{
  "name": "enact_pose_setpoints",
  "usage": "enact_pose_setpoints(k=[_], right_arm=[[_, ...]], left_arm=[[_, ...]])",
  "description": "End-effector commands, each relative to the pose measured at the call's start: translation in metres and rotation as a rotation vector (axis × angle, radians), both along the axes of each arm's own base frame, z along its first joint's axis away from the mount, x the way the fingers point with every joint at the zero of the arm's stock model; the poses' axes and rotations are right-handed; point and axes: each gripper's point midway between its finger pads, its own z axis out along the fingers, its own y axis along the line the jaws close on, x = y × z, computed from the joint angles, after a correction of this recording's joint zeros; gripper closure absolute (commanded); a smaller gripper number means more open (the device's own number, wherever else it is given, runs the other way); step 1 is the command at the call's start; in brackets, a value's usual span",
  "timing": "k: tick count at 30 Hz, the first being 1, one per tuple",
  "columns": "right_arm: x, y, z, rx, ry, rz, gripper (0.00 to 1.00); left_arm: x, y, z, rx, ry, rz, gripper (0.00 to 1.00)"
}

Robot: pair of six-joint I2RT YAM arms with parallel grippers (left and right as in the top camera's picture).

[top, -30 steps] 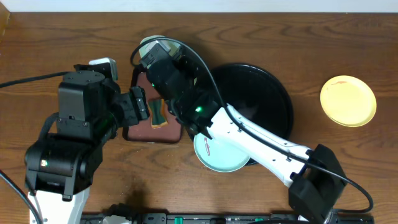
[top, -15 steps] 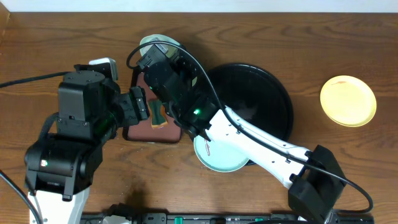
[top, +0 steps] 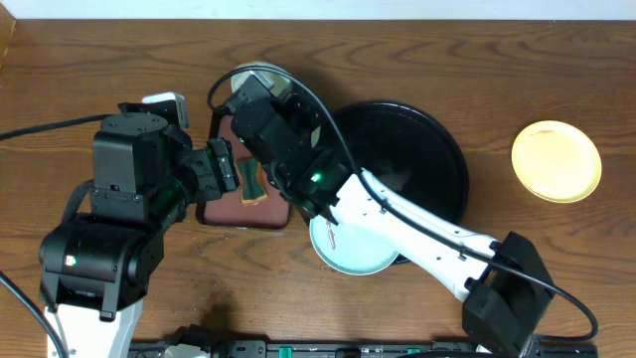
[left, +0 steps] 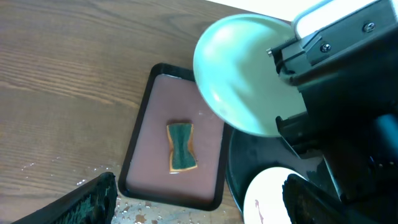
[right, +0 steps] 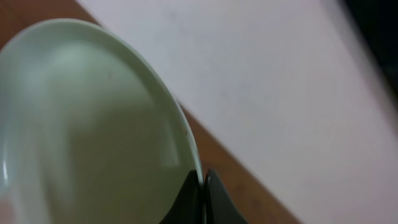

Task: Clean dirty plates on tray and stack at the side
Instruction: 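Lift the upper green plate with the right gripper and tilt it, then carry the green plate right and stack it on the yellow plate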

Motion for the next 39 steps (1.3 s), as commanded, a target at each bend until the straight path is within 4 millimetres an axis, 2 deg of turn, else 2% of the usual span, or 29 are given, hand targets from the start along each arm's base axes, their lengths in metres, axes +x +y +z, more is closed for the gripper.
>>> enact_pose_setpoints(k=[1, 2, 3, 4, 7, 8, 10, 12, 13, 18, 23, 27, 29, 31, 32, 33, 34, 35, 39], right_arm=[[-0.004, 0.007, 0.010, 0.079, 0.033, 0.072, 0.99], [0.001, -0.003, 0.020, 0.064, -0.016, 0.016, 0.99], [0.009, -0.020, 0.032, 0.097, -0.083, -0.092, 0.99], [0.012, -0.024, 0.034, 0.142, -0.090, -0.116, 0.99], [0.005, -0.005, 0.021, 0.074, -0.005, 0.037, 0.99], [0.007, -0.010, 0.025, 0.074, -0.026, 0.003, 0.99], [0.014, -0.025, 0.028, 0.191, -0.052, -0.106, 0.99], [0.006, -0.006, 0.007, 0.239, 0.078, 0.010, 0.99], [0.003, -0.005, 0.003, 0.230, 0.099, 0.022, 0.99], [0.016, -0.051, 0.000, 0.417, 0.093, -0.234, 0.99], [0.033, -0.106, -0.015, 0.772, 0.325, -0.372, 0.99], [0.048, -0.169, -0.021, 1.041, 0.539, -0.453, 0.99], [0.053, -0.215, -0.025, 1.155, 0.612, -0.521, 0.99], [0.054, -0.270, -0.032, 1.240, 0.647, -0.614, 0.99], [0.051, -0.312, -0.039, 1.279, 0.643, -0.710, 0.99], [0.048, -0.333, -0.043, 1.292, 0.635, -0.762, 0.99], [0.037, -0.383, -0.052, 1.312, 0.609, -0.887, 0.99], [0.029, -0.414, -0.059, 1.319, 0.595, -0.956, 0.99], [-0.001, -0.488, -0.087, 1.309, 0.592, -1.131, 0.99]], left_arm=[[0.001, 0.001, 0.004, 0.001, -0.010, 0.002, 0.14], [0.001, 0.001, 0.004, 0.001, -0.010, 0.002, 0.14], [0.001, 0.001, 0.004, 0.001, -0.010, 0.002, 0.14], [0.001, 0.001, 0.004, 0.000, -0.010, 0.002, 0.14], [0.001, 0.001, 0.004, 0.001, -0.010, 0.002, 0.14], [0.001, 0.001, 0.004, 0.001, -0.010, 0.002, 0.14], [0.001, 0.001, 0.004, 0.001, -0.010, 0.002, 0.14], [0.001, 0.001, 0.004, 0.001, -0.010, 0.002, 0.14], [0.001, 0.001, 0.004, 0.001, -0.010, 0.002, 0.14], [0.001, 0.001, 0.004, 0.001, -0.010, 0.002, 0.14], [0.001, 0.001, 0.004, 0.001, -0.010, 0.002, 0.14], [0.001, 0.001, 0.004, 0.001, -0.010, 0.002, 0.14], [0.001, 0.001, 0.004, 0.001, -0.010, 0.002, 0.14], [0.001, 0.001, 0.004, 0.001, -0.010, 0.002, 0.14], [0.001, 0.001, 0.004, 0.001, -0.010, 0.002, 0.14], [0.001, 0.001, 0.004, 0.001, -0.010, 0.002, 0.13], [0.001, 0.001, 0.004, 0.001, -0.010, 0.002, 0.14], [0.001, 0.001, 0.004, 0.001, -0.010, 0.002, 0.14], [0.001, 0.001, 0.004, 0.001, -0.010, 0.002, 0.14]])
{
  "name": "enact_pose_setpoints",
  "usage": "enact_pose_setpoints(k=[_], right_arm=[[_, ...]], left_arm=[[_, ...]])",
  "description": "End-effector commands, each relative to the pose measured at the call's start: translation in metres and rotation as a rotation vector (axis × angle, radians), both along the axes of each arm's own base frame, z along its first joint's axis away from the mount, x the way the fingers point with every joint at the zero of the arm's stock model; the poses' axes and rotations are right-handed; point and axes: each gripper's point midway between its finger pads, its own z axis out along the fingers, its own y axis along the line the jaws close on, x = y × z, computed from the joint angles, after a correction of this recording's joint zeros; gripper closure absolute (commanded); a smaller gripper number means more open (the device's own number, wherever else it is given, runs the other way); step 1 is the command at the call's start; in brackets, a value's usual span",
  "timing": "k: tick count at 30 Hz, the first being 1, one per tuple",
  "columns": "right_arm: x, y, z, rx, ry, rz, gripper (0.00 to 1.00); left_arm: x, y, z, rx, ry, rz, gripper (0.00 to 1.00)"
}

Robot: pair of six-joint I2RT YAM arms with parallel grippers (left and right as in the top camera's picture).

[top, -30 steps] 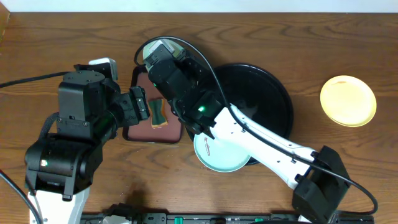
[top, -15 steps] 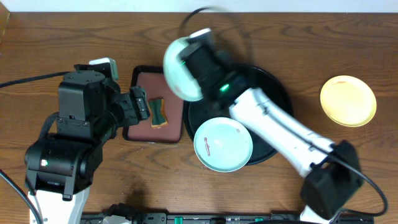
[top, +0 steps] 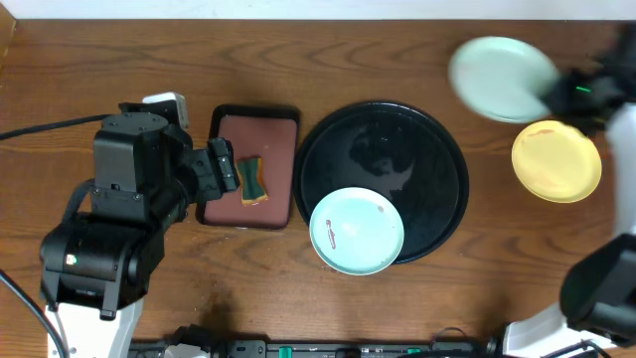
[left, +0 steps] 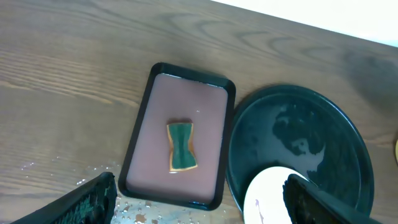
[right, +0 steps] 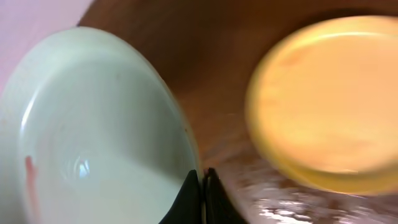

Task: Clean dirty plates on tray and stack at the side
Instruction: 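Carry the green plate right and stack it on the yellow plate, then move the right gripper to the rim of the lower green plate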

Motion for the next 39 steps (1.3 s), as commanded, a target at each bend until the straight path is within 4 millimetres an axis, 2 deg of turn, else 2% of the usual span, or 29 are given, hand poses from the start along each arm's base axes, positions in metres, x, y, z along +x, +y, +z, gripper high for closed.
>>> enact_pose_setpoints(k=[1, 4, 6, 10, 12, 14, 16, 17, 20, 22, 24, 27, 28, 29, 31, 32, 33, 34, 35, 36, 38, 39], right_arm=[[-0.025, -0.049, -0.023, 0.037, 0.075, -0.068, 0.99], [-0.055, -0.086, -0.054, 0.019, 0.197, -0.141, 0.99], [-0.069, -0.098, -0.076, 0.021, 0.261, -0.157, 0.99], [-0.092, -0.104, -0.116, 0.056, 0.366, -0.183, 0.99], [-0.095, -0.104, -0.125, 0.060, 0.380, -0.175, 0.99], [-0.094, -0.106, -0.127, 0.045, 0.374, -0.160, 0.99], [-0.093, -0.109, -0.123, 0.030, 0.363, -0.163, 0.78], [-0.092, -0.110, -0.119, 0.029, 0.354, -0.180, 0.72], [-0.088, -0.110, -0.097, 0.014, 0.296, -0.213, 0.67], [-0.081, -0.104, -0.072, -0.013, 0.230, -0.192, 0.67], [-0.070, -0.088, -0.043, -0.038, 0.140, -0.110, 0.67], [-0.052, -0.043, 0.002, -0.062, -0.004, 0.078, 0.65], [-0.048, -0.026, 0.012, -0.067, -0.039, 0.141, 0.64], [-0.043, 0.000, 0.024, -0.074, -0.080, 0.239, 0.62], [-0.042, 0.041, 0.032, -0.079, -0.099, 0.389, 0.60], [-0.044, 0.061, 0.030, -0.080, -0.086, 0.462, 0.59], [-0.049, 0.091, 0.023, -0.075, -0.052, 0.568, 0.58], [-0.052, 0.102, 0.018, -0.070, -0.035, 0.609, 0.58], [-0.059, 0.126, 0.009, -0.060, 0.002, 0.694, 0.57], [-0.068, 0.147, -0.002, -0.050, 0.043, 0.771, 0.57], [-0.082, 0.178, -0.025, -0.045, 0.115, 0.884, 0.57], [-0.098, 0.201, -0.051, -0.053, 0.197, 0.963, 0.56]], left_arm=[[0.000, 0.001, 0.005, 0.000, -0.014, 0.002, 0.14], [0.000, 0.001, 0.005, 0.000, -0.014, 0.002, 0.14], [0.000, 0.001, 0.005, 0.000, -0.014, 0.002, 0.14], [0.000, 0.001, 0.005, 0.000, -0.014, 0.002, 0.14], [0.000, 0.001, 0.005, 0.000, -0.014, 0.002, 0.14], [0.000, 0.001, 0.005, 0.000, -0.014, 0.002, 0.14], [0.000, 0.001, 0.005, 0.000, -0.014, 0.002, 0.14], [0.000, 0.001, 0.005, 0.000, -0.014, 0.002, 0.14], [0.000, 0.001, 0.005, 0.000, -0.014, 0.002, 0.14], [0.000, 0.001, 0.005, 0.000, -0.014, 0.002, 0.14], [0.000, 0.001, 0.005, 0.000, -0.014, 0.002, 0.14], [0.000, 0.001, 0.005, 0.000, -0.014, 0.002, 0.14], [0.000, 0.001, 0.005, 0.000, -0.014, 0.002, 0.14], [0.000, 0.001, 0.005, 0.000, -0.014, 0.002, 0.14], [0.000, 0.001, 0.005, 0.000, -0.014, 0.002, 0.14], [0.000, 0.001, 0.005, 0.000, -0.014, 0.002, 0.14], [0.000, 0.001, 0.005, 0.000, -0.014, 0.002, 0.14], [0.000, 0.001, 0.005, 0.000, -0.014, 0.002, 0.14], [0.000, 0.001, 0.005, 0.000, -0.014, 0.002, 0.13], [0.000, 0.001, 0.005, 0.000, -0.014, 0.002, 0.14], [0.000, 0.001, 0.005, 0.000, -0.014, 0.002, 0.14], [0.000, 0.001, 0.005, 0.000, -0.014, 0.002, 0.14]])
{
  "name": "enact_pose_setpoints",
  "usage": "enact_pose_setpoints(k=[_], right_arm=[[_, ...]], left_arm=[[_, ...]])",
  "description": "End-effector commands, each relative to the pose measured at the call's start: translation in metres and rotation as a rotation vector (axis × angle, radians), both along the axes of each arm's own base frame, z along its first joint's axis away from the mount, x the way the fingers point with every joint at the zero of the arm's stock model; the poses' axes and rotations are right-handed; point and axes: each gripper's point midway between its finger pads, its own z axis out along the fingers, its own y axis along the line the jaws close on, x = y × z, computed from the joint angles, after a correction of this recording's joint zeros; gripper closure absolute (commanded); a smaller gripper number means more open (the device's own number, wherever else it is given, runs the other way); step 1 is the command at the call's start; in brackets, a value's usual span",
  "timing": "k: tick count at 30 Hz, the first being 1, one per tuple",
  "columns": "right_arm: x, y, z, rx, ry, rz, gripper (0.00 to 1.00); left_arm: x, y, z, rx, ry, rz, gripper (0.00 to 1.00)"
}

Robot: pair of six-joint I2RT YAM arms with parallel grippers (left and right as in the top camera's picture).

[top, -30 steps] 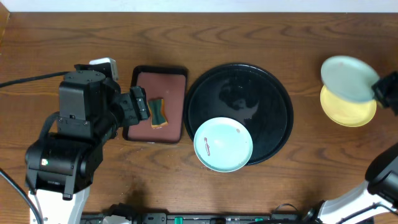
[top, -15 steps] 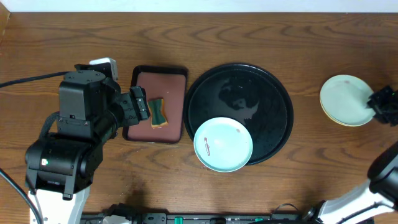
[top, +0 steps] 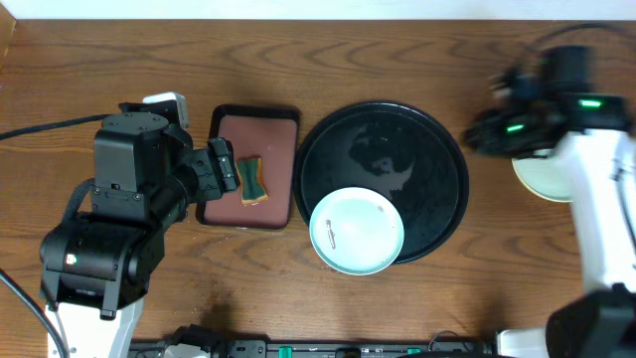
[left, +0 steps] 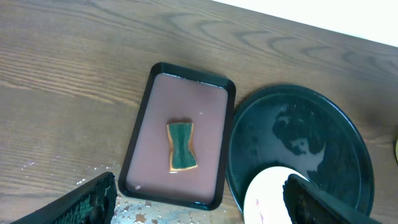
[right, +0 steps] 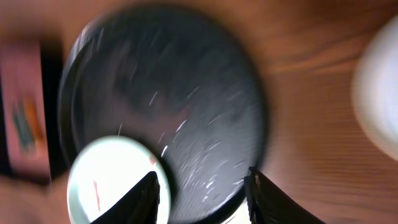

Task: Clean dirty plates on tray and stack at the side
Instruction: 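Move the right gripper to the rim of the lower green plate, then grasp the sponge with the left gripper and lift it from the water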

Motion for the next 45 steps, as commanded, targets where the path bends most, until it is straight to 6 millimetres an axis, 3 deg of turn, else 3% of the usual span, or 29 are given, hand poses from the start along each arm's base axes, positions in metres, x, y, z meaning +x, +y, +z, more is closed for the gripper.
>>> enact_pose_setpoints(k=[1, 5, 9, 11, 13, 14, 15, 20, 24, 28, 34, 40, 45], right_arm=[[-0.034, 0.052, -0.062, -0.064, 0.157, 0.245, 0.56], [-0.066, 0.083, -0.116, -0.090, 0.290, 0.365, 0.57], [-0.087, 0.104, -0.155, -0.067, 0.368, 0.477, 0.60], [-0.094, 0.108, -0.167, -0.075, 0.396, 0.495, 0.67], [-0.096, 0.109, -0.176, -0.088, 0.417, 0.501, 0.82], [-0.092, 0.108, -0.180, -0.094, 0.411, 0.489, 0.95], [-0.088, 0.106, -0.181, -0.108, 0.403, 0.465, 0.99], [-0.054, 0.088, -0.171, -0.171, 0.317, 0.366, 0.99], [-0.015, 0.068, -0.157, -0.256, 0.207, 0.268, 0.99], [0.020, 0.036, -0.151, -0.418, 0.104, 0.019, 0.99], [0.024, 0.030, -0.149, -0.403, 0.100, -0.168, 0.99], [0.025, 0.032, -0.149, -0.397, 0.098, -0.154, 0.99], [0.026, 0.041, -0.150, -0.393, 0.081, -0.016, 0.99]], left_arm=[[0.000, 0.001, 0.006, 0.000, -0.015, 0.002, 0.14], [0.000, 0.001, 0.006, 0.000, -0.015, 0.002, 0.14], [0.000, 0.001, 0.006, 0.000, -0.015, 0.002, 0.14], [0.000, 0.001, 0.006, 0.000, -0.015, 0.002, 0.14], [0.000, 0.001, 0.006, 0.000, -0.015, 0.002, 0.14], [0.000, 0.001, 0.006, 0.000, -0.015, 0.002, 0.14], [0.000, 0.001, 0.006, 0.000, -0.015, 0.002, 0.14], [0.000, 0.001, 0.005, 0.000, -0.014, 0.002, 0.14], [0.004, 0.000, -0.001, 0.004, 0.007, 0.002, 0.14], [0.011, -0.001, -0.023, 0.017, 0.085, 0.001, 0.14], [0.021, -0.003, -0.074, 0.055, 0.296, 0.002, 0.14], [0.040, -0.006, -0.130, 0.087, 0.490, 0.005, 0.14], [0.056, -0.009, -0.184, 0.112, 0.640, 0.008, 0.23]])
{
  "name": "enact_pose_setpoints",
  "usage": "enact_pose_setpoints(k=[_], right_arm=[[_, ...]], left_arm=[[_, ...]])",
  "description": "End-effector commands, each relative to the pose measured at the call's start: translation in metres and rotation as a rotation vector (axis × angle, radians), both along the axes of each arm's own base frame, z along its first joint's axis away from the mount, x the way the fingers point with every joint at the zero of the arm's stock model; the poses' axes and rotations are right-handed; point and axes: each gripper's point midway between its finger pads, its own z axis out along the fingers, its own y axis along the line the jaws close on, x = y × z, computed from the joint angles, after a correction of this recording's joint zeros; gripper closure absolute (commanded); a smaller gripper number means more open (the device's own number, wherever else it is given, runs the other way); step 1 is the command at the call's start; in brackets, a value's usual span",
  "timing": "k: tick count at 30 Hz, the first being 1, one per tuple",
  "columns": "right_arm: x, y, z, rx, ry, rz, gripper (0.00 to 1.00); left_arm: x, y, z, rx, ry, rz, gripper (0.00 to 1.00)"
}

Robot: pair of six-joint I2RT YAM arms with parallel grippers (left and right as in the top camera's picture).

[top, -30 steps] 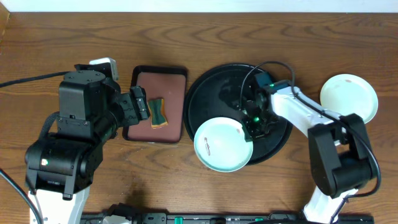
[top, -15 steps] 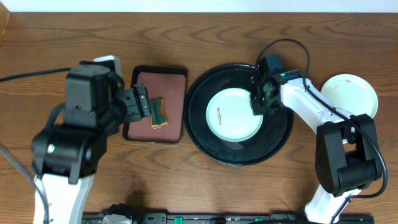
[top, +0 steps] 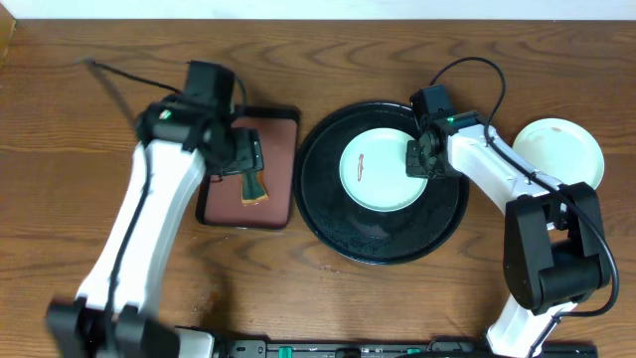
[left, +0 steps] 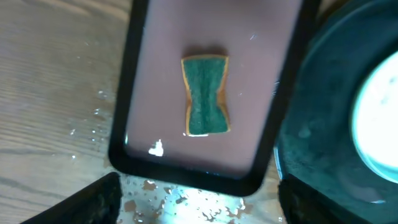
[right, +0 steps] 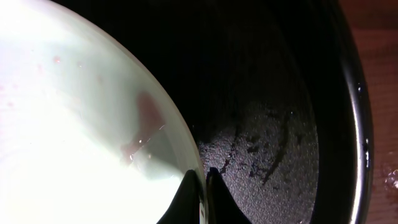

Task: Clean dirty plates on tray and stack at the side
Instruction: 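Grasp the sponge with the left gripper and lift it from the water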

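Observation:
A pale green plate point(top: 376, 169) with a red smear point(right: 146, 118) lies on the round black tray point(top: 383, 237). My right gripper point(top: 415, 159) is shut on that plate's right rim, its fingertips point(right: 202, 194) pinching the edge just over the tray floor. The green and orange sponge point(left: 205, 94) lies in the brown rectangular tray point(left: 249, 127). My left gripper point(left: 199, 205) hangs open above that tray, close over the sponge point(top: 251, 186), with nothing between its fingers. A pale plate rests on top of the stack point(top: 556, 149) at the right.
Water drops point(left: 186, 196) wet the wooden table in front of the brown tray. The black tray's raised rim point(right: 348, 124) runs right of my right gripper. The right arm's cable point(top: 467, 65) loops above the tray's far edge.
The dirty plate stood at the black tray's front and now lies at its middle, my right gripper shut on its rim. The left arm has reached out and come lower over the sponge.
My right gripper first held a pale green plate over the brown tray, then carried it beside the yellow plate at the right. Then that plate lay on the yellow one and the gripper was open. Now it grips the second plate while the left gripper hangs over the sponge.

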Motion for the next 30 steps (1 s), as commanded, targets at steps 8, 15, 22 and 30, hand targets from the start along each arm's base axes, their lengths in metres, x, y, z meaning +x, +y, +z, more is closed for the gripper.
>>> enact_pose_setpoints(k=[8, 15, 22, 30], right_arm=[[0.006, 0.002, 0.008, -0.030, -0.019, 0.192, 0.99], [0.006, 0.003, 0.008, -0.023, -0.019, 0.195, 0.97], [0.005, 0.005, 0.007, -0.007, -0.012, 0.198, 0.81], [0.004, 0.008, 0.007, 0.013, -0.007, 0.200, 0.66]], left_arm=[[0.019, -0.002, -0.119, 0.041, 0.272, 0.073, 0.30], [0.021, -0.004, -0.173, 0.045, 0.361, 0.163, 0.70], [0.018, -0.015, -0.179, -0.021, 0.401, 0.161, 0.93], [0.045, 0.002, -0.136, 0.004, 0.241, 0.118, 0.48]])
